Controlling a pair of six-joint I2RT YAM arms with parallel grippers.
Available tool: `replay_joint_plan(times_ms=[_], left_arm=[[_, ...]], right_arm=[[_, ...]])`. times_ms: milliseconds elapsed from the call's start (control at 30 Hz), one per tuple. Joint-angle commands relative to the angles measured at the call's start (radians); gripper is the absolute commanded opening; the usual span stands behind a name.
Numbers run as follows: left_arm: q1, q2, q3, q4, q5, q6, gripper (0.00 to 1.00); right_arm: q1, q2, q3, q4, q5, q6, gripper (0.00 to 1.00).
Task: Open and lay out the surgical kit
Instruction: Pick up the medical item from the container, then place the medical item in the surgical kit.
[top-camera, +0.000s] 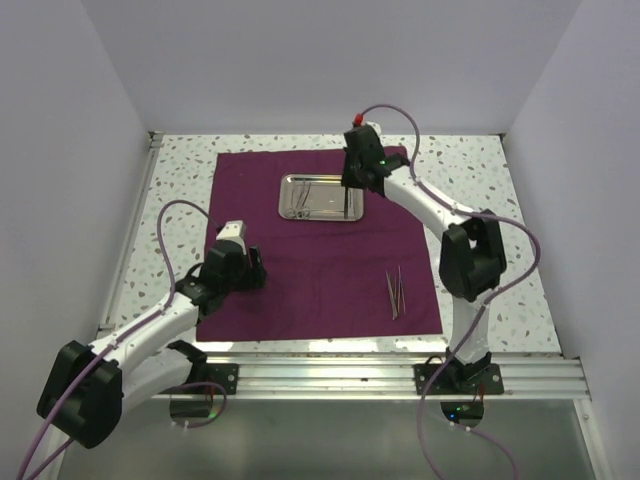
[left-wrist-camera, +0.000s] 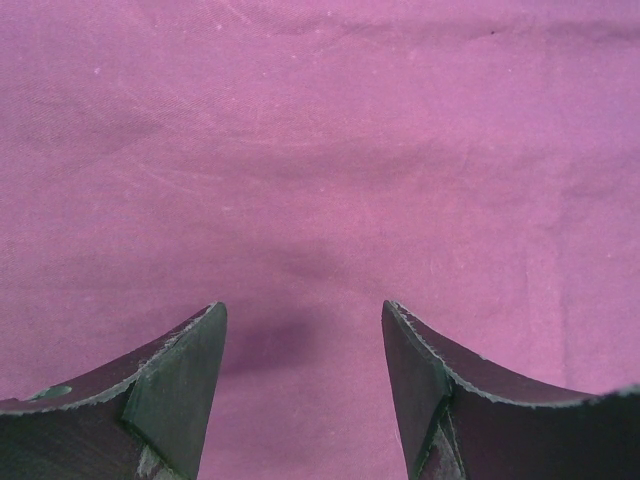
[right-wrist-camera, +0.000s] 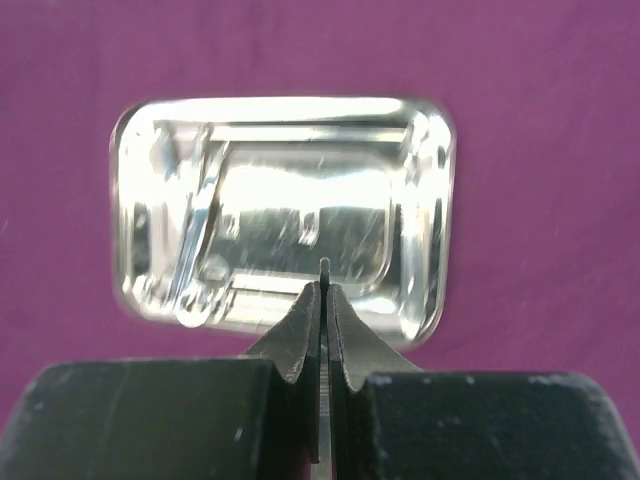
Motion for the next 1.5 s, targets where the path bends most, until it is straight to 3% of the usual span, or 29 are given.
replay_joint_plan(times_ms=[0,267,667,800,967,1067,1200,1300,1467], left_arm=[[-0.010,-0.025,0.010,0.039,-0.014,0.006,0.67],[-0.017,-0.020,0.004,0.050,0.001,0.006,0.67],[-0.022,-0.029,0.004,0.050,-0.008,0.004,0.67],[-0.023,-0.017,0.002,0.051,-0.010,0.004,0.67],[-0.025,-0.008,0.006,0.053,-0.018,0.004,0.67],[-0.026,-0.006,0.007,0.051,-0.021,0.004,0.67],[-0.028,-0.003,0.006,0.056,-0.018,0.004,0.67],[-0.030,-0.002,0.006,0.053,-0.014,0.006,0.67],[-0.033,-0.012,0.002,0.051,-0.014,0.004,0.67]], right_arm=[[0.065,-0.130,-0.203,0.074,-0.014,0.051,0.00],[0.269,-0.348,-0.614,0.205,0.052,0.200,0.00],[0.387,-0.370,-0.813,0.226,0.079,0.315,0.00],[0.399,-0.353,-0.822,0.237,0.061,0.324,0.00],[0.418,-0.422,-0.793,0.165,0.113,0.306,0.45],[0.425,-0.502,-0.756,0.104,0.162,0.284,0.59],[0.425,-0.554,-0.675,0.036,0.254,0.232,0.60],[0.407,-0.504,-0.568,0.012,0.361,0.151,0.58],[0.277,-0.382,-0.377,-0.002,0.302,0.085,0.45]])
